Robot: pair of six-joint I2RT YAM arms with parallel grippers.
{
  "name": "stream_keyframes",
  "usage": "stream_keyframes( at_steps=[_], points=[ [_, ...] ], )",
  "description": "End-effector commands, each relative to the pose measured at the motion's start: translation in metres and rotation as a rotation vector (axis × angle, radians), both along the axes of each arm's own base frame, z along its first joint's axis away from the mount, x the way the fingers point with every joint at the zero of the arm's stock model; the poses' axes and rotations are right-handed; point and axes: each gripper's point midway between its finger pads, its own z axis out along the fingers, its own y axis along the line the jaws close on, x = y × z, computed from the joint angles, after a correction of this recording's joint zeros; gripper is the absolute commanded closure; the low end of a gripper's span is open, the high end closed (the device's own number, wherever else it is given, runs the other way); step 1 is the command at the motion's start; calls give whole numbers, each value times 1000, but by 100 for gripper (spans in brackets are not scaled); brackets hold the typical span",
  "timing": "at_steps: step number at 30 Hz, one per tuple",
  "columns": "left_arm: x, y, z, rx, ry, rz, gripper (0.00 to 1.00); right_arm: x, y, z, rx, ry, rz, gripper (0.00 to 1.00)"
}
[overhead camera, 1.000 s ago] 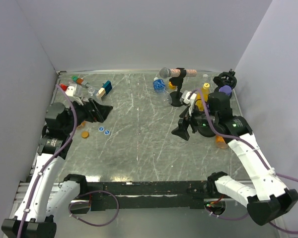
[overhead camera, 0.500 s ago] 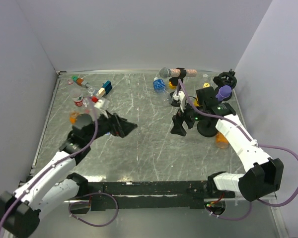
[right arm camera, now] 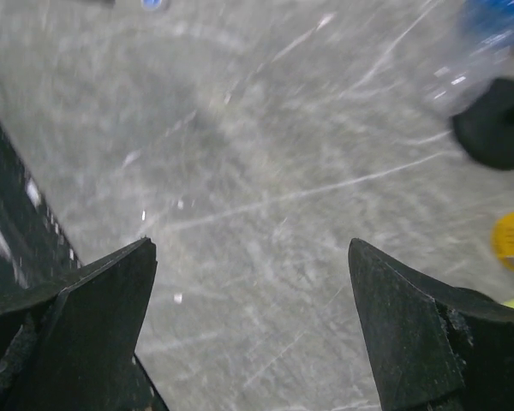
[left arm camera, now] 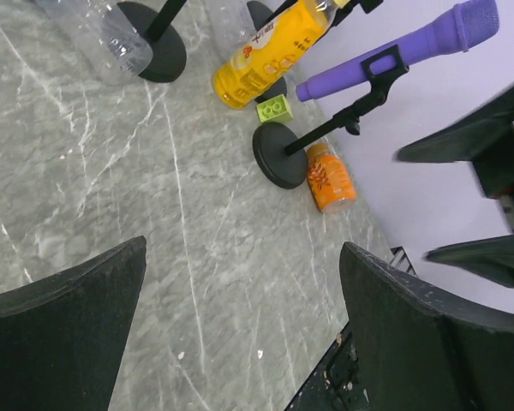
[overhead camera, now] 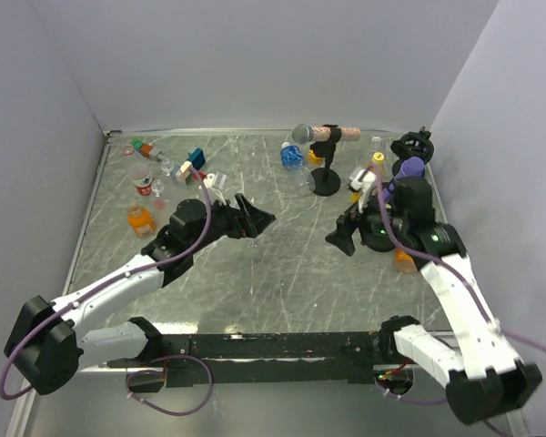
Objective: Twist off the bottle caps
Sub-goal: Reset both arms
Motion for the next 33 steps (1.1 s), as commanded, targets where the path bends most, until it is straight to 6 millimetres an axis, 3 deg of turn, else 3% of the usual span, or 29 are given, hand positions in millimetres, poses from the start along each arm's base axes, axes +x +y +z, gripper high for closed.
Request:
stream_keyframes(
  at_steps=[1, 4, 7, 11, 22, 33],
  points=[
    [3, 5, 29, 20, -67, 78, 3, 7, -11, 57, 145, -111, -219, 1],
    [-7, 15, 40, 36, -73, 85, 3, -1, -19, 76, 174, -146, -277, 1],
    [-11, 32, 64, 48, -102, 137, 3, -6, -27, 94, 199, -188, -333, 1],
    [-20, 46, 87, 63, -126, 157, 3, -12, -34, 107, 237, -200, -396, 1],
    [-38, 53, 109, 19, -166, 122, 3, -8, -47, 94, 246, -208, -463, 1],
    [-43, 51, 113, 3, -174, 96, 3, -5, -52, 102, 307, -178, -502, 1]
  ],
)
